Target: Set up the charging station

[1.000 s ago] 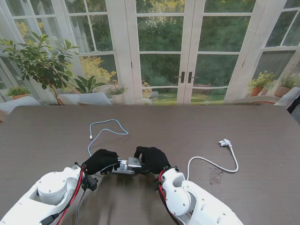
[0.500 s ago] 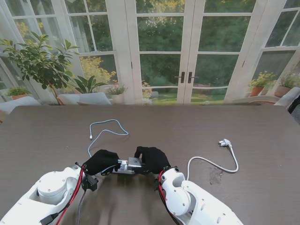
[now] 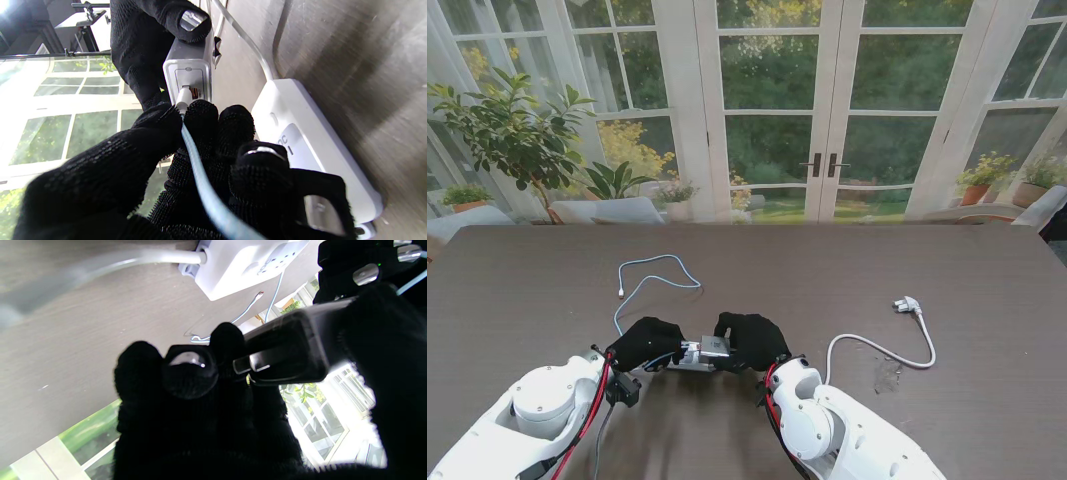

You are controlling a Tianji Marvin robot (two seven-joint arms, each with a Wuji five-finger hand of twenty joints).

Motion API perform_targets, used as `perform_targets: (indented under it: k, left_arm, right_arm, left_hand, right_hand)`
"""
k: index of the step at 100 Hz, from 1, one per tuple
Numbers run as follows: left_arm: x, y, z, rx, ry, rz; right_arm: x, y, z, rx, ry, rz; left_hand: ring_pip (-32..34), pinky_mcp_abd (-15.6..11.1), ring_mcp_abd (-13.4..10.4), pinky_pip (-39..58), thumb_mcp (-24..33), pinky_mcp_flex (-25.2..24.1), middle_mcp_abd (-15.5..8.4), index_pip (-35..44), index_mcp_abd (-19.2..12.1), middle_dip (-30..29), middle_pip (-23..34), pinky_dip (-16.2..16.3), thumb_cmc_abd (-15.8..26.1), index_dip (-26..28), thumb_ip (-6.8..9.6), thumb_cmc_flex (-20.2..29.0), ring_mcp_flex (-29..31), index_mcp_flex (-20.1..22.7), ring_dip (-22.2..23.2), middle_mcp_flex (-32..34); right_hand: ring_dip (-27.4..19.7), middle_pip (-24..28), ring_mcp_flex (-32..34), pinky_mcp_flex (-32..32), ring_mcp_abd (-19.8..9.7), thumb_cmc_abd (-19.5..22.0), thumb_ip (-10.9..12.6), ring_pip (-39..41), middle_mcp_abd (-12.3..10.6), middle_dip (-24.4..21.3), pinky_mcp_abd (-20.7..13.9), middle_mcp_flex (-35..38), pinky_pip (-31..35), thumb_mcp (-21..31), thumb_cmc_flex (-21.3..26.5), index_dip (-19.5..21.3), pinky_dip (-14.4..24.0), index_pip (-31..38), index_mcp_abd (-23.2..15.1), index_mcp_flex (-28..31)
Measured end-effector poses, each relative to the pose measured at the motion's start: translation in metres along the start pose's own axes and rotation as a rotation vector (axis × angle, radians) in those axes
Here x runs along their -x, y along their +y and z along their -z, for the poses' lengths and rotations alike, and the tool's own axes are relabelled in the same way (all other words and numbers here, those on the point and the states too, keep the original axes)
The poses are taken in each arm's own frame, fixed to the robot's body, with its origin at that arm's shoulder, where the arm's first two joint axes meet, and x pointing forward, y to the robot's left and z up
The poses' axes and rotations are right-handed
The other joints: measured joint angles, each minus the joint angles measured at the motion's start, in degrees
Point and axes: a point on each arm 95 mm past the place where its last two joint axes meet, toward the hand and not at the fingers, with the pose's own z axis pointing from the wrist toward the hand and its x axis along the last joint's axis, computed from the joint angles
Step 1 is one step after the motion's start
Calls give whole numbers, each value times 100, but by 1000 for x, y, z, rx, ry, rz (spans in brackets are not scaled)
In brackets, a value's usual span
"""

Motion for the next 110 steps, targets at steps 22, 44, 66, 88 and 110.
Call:
perform_targets:
  k: [22,44,66,88,110]
  left_arm:
    - [-3,2,-1,-44,27,-21]
    - [-4,5,-2,-40,31,-9]
    - [-2,8,-3,-56,30,-4]
    - [-1,10,-5,-80,28,-8]
    - [-2,12,-8,-105,36,-22]
  right_arm:
    - [0,1,-1,2,1,4]
    - [0,0,-1,8,-3,7]
    - [1,-1,-1,10,-12,-3]
    - [1,-2,-1,15,-21,-16]
    - [2,-3,-1,22,-25,-20]
  left_hand:
    - [133,-14,-10,0,103,0,0,26,2,24,48,84,0,123,-110,-9,0,1,7,0]
    - [137,-16,-10,0,129,0,10,30,11,11,52,97,-11,125,-111,-10,3,53,7,21]
    - [138,-16,-9,0,134,0,15,32,23,-119,53,150,-64,78,-111,-10,13,71,7,40]
    - [138,-16,-2,0,134,0,30,44,36,-212,57,155,-82,24,-111,-10,16,116,7,52]
    - [138,-16,6,0,154,0,43,76,49,-297,102,223,-137,-32,-111,-10,17,136,7,54]
  right_hand:
    - [0,0,0,0,0,0,0,0,0,0,0,1,0,0,0,0,0,0,0,0]
    - [0,0,0,12,0,0,0,44,0,0,0,1,0,0,0,0,0,0,0,0]
    - [0,0,0,60,0,0,0,57,5,0,0,2,0,0,0,0,2,0,0,1]
    - [0,0,1,96,0,0,0,93,18,0,0,8,0,0,1,0,2,0,0,2]
    - [0,7,5,147,0,0,0,141,36,1,0,13,0,0,3,0,2,0,4,5]
